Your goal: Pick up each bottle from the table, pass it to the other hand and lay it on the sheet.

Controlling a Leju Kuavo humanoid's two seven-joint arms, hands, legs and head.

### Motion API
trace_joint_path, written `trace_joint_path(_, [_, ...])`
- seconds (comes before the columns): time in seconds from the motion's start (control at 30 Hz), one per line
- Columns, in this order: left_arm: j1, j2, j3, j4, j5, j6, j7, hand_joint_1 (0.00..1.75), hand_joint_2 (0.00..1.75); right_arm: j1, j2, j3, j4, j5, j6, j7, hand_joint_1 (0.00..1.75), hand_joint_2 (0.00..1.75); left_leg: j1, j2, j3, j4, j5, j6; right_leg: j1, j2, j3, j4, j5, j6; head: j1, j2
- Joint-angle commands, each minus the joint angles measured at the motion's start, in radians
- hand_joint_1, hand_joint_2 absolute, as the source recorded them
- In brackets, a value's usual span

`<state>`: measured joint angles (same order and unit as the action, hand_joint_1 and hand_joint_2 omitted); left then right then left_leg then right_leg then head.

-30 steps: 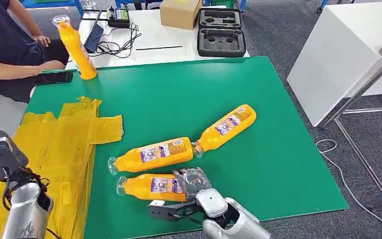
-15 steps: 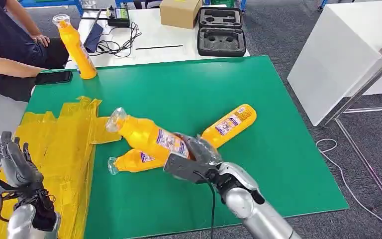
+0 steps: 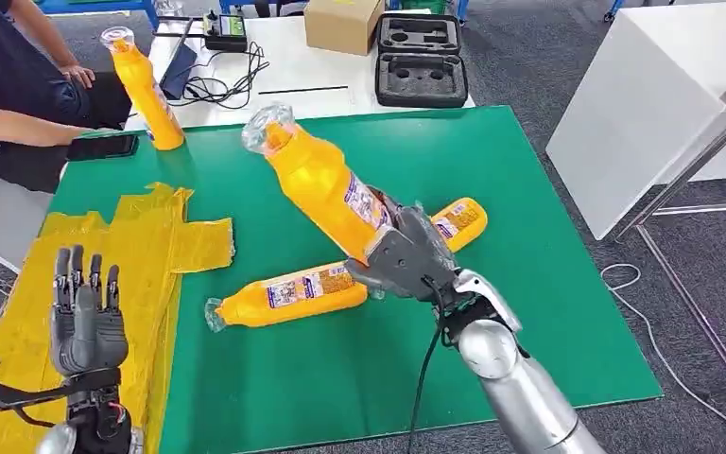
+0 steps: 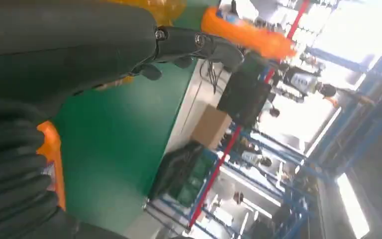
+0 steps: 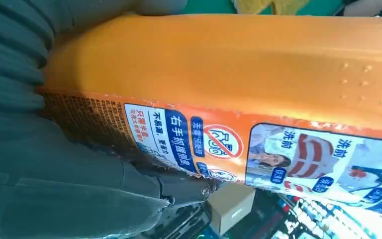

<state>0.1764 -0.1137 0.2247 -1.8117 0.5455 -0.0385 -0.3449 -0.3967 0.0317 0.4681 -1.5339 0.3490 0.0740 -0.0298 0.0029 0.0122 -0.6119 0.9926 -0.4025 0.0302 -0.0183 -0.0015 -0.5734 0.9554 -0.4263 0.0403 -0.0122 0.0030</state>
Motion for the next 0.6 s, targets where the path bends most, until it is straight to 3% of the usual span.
trace_joint_path(0.03, [0.013,-0.025,-0.065,-0.029,0.046,-0.047,0.009,0.0,1.75,-0.065,0.023,-0.031,0.11,-0.001,-0.015,0.004,1.75,1.75,0.001,0.0,0.003,0.0,-0.002,-0.002,0.001,0.001,0.003,0.0,-0.001,-0.002,0.0,0.0])
trace_joint_path(0.27, [-0.046,-0.035,-0.247,-0.008,0.128,-0.099,0.051,0.0,1.75,-0.19,0.078,0.014,0.379,-0.021,-0.058,-0.029,1.75,1.75,0.001,-0.001,0.005,0.002,-0.002,-0.002,0.001,0.001,0.004,0.002,-0.002,-0.003,0.0,0.0])
trace_joint_path(0.6, [-0.133,-0.017,-0.35,0.076,0.114,-0.107,0.047,0.0,1.75,-0.237,0.169,0.167,0.513,0.027,-0.091,0.009,1.75,1.75,0.0,-0.001,0.002,-0.001,0.001,-0.001,0.001,0.0,0.002,0.0,0.001,-0.003,0.0,0.0])
